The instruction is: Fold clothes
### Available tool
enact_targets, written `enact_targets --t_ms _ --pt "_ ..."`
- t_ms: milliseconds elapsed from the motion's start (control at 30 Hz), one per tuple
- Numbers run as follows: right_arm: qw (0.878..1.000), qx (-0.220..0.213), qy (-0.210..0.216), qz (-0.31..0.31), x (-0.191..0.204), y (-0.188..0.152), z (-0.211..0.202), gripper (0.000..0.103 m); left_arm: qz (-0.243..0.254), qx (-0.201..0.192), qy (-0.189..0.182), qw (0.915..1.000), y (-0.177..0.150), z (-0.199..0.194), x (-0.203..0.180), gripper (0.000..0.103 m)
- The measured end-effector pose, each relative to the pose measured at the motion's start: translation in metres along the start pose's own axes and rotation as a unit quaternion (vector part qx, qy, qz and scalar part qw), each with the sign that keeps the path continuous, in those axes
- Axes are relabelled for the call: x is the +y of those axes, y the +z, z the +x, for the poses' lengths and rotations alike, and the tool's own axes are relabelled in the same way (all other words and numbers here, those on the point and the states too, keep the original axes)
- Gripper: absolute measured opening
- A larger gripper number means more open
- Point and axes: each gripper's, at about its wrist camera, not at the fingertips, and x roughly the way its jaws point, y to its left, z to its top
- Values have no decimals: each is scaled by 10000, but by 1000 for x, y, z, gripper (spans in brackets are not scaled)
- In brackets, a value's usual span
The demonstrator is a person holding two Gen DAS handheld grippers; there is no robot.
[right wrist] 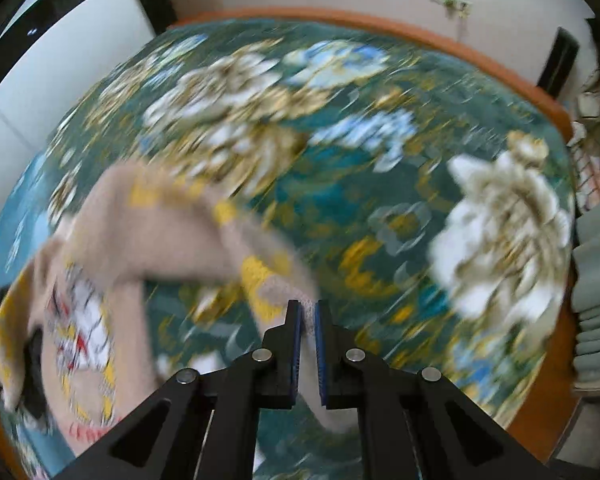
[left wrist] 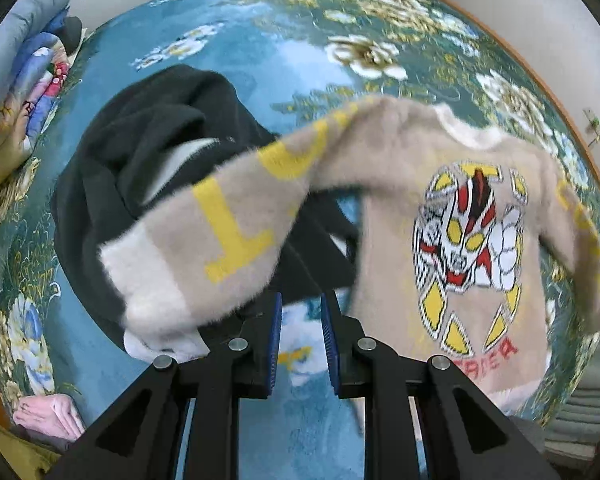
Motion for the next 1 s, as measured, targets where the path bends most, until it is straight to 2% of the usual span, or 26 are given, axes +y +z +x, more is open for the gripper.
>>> enact_targets --t_ms 100,200,233,300,367,433,533,600,667,700,733,767,800,833,967,1000 --pt "9997 27 -158 208 -16 25 7 7 16 217 -35 9998 -6 8 -5 20" --pt "9991 130 -282 300 -23 45 33 7 37 395 -93 9992 -10 15 -10 21" --pt "9989 161 -311 326 -25 50 40 11 45 448 -116 9989 -12 17 -12 21" --pt "9983 227 -411 334 -23 57 48 12 40 530 -189 9984 -16 19 -19 32" --pt "9981 198 -530 242 -18 61 46 23 7 567 -354 9978 -20 22 -23 39" --pt "9982 -42 -569 157 -13 60 33 52 -88 599 -536 9967 -23 26 -24 46" --pt "9976 -609 -313 -84 2 38 -4 56 -386 672 -839 9935 -29 40 -20 50" --pt "9965 -748 179 -335 21 7 -23 59 -671 735 -1017 9898 -34 53 -13 51" --pt "9927 -287 1043 -535 39 -24 -15 63 -963 821 -1209 9846 -39 67 -6 51" --pt "9848 257 1628 -558 49 -42 1 63 -1061 868 -1263 9825 -41 74 -5 51" --pt "9719 781 2146 -568 60 -60 17 63 -1157 915 -1314 9803 -43 81 -3 51" --pt "9600 1240 2444 -571 71 -78 34 63 -1133 914 -1312 9806 -44 85 -5 52" --pt "9500 1605 2599 -642 84 -97 48 63 -1099 911 -1305 9811 -44 89 -7 53" --pt "9458 1740 2653 -690 92 -107 56 63 -1065 907 -1299 9816 -45 93 -8 54" --pt "9280 2100 3071 -227 106 -126 80 63 -1020 947 -1527 9784 -48 102 -18 54" --pt "9276 2123 3074 -52 105 -126 83 61 -1041 960 -1575 9773 -50 103 -20 54"
